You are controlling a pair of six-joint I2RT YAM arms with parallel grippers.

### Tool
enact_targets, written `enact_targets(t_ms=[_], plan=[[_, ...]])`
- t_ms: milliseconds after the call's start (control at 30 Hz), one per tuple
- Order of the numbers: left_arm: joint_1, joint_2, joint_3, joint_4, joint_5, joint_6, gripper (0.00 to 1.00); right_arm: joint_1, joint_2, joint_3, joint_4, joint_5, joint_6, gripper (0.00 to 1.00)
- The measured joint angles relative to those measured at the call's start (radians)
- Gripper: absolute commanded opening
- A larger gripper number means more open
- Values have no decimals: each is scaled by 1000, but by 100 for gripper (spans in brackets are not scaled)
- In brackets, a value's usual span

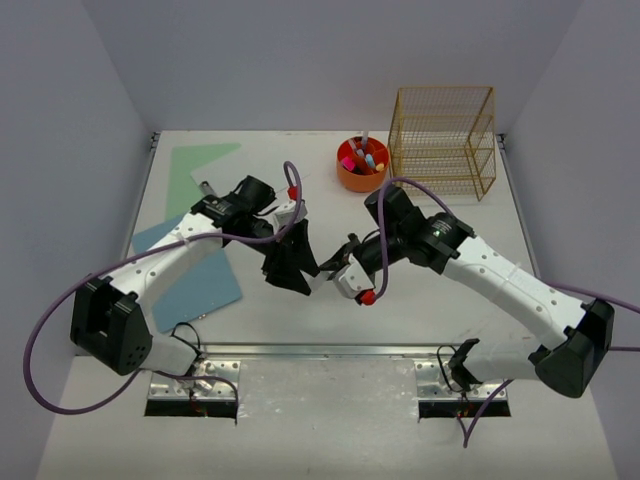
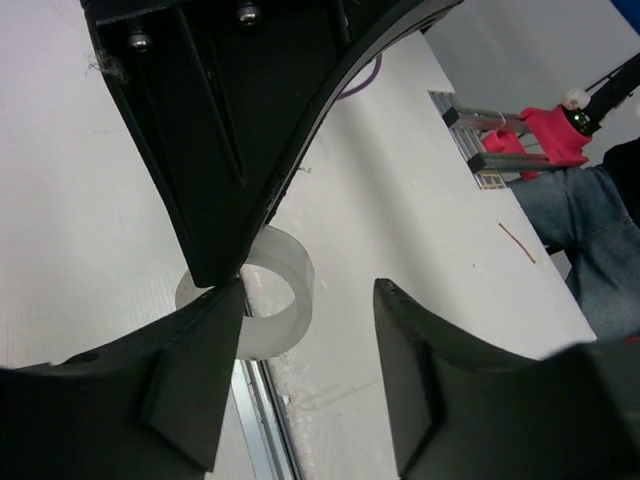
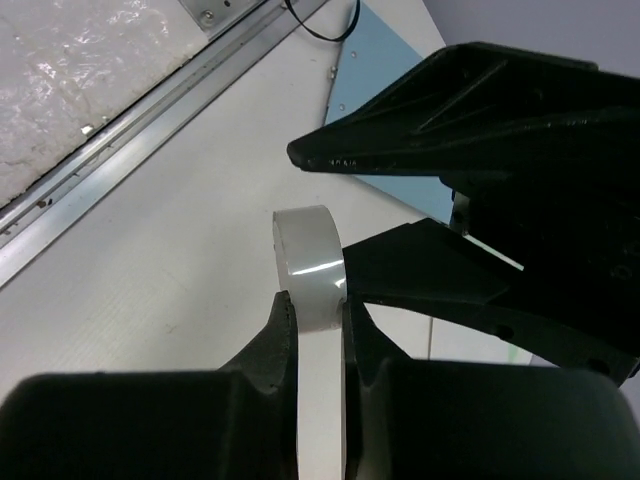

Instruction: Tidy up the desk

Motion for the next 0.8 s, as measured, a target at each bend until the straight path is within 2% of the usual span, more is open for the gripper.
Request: enact_targets(t_ms=[133,233,400,467,567,733,800], plan=[[2,13,28,-89,-9,81,100,-2,3,0,-22,27,1,0],[25,13,53,-63,-46,65,100,-1,3,-1,-38,42,0,0],[174,-9,84,213,-206,-214,100,6,29,5,-18,100,111,0],[249,-14,88,350,-327,-348,100,5,90,52,-25,159,195,0],[316,-15,97,468,-614,-495,100,-11,229,164,12,248,321,0],[330,-21,100,546,-1082,-681,100,-63,363,258,87,384,491,0],[330,-26,100,554,-1198,-728,100,-81,427,321,121,436,562,0]])
